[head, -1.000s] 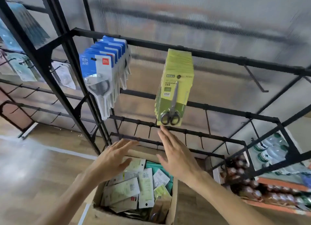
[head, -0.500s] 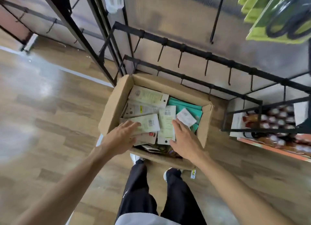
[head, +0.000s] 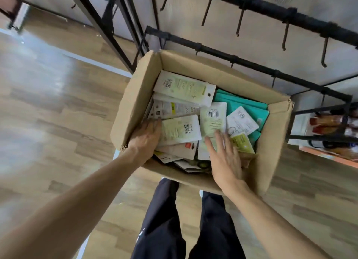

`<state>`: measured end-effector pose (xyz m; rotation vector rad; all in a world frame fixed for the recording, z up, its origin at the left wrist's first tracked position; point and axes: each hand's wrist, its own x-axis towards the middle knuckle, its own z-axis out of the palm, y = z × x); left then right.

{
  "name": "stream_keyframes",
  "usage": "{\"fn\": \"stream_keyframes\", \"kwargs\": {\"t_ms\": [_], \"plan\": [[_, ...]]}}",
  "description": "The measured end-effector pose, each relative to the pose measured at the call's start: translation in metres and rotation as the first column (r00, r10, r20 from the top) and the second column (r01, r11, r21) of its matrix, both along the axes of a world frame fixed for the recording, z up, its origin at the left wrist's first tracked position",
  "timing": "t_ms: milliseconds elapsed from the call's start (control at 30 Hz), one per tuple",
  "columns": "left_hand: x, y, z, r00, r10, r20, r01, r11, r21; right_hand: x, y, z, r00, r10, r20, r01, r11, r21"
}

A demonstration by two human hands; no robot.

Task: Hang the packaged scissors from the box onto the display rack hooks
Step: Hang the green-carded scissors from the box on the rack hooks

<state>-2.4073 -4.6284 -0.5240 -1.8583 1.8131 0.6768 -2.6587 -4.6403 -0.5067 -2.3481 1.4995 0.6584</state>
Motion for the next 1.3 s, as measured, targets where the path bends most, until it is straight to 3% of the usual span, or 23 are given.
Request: {"fn": "stream_keyframes", "kwargs": {"t_ms": [233, 367, 567, 867, 1067, 1200, 1300], "plan": [[0.006, 0.007, -0.006, 0.996, -0.093, -0.005, 0.092, 0.993, -0.07, -0.007, -0.003, 0.0, 1.0, 0.014, 0.026, -0.015, 1.0, 0.027], [0.001, 0.004, -0.005, 0.983, -0.182, 0.022, 0.183, 0.982, -0.044, -0.018, -0.007, 0.0, 0.983, -0.003, 0.184, 0.001, 1.0, 0.01], [-0.009, 0.002, -0.012, 0.989, -0.043, -0.138, 0.047, 0.998, 0.03, -0.036, -0.001, -0.001, 0.937, 0.007, 0.349, 0.015, 0.998, -0.061], [-0.004, 0.007, -0.01, 0.978, -0.082, -0.191, 0.081, 0.997, -0.01, -0.044, 0.022, 0.002, 0.907, -0.021, 0.421, 0.052, 0.997, -0.063], [0.016, 0.012, 0.023, 0.925, 0.049, -0.378, -0.095, 0.99, -0.104, -0.044, 0.015, 0.024, 0.88, -0.091, 0.466, 0.102, 0.995, 0.001], [0.025, 0.008, 0.056, 0.854, 0.173, -0.491, -0.355, 0.883, -0.307, -0.043, 0.0, 0.061, 0.838, -0.162, 0.521, 0.194, 0.981, -0.007], [0.022, 0.001, 0.091, 0.847, 0.184, -0.499, -0.431, 0.788, -0.44, -0.044, -0.013, 0.092, 0.793, -0.186, 0.58, 0.263, 0.963, -0.052]]}}
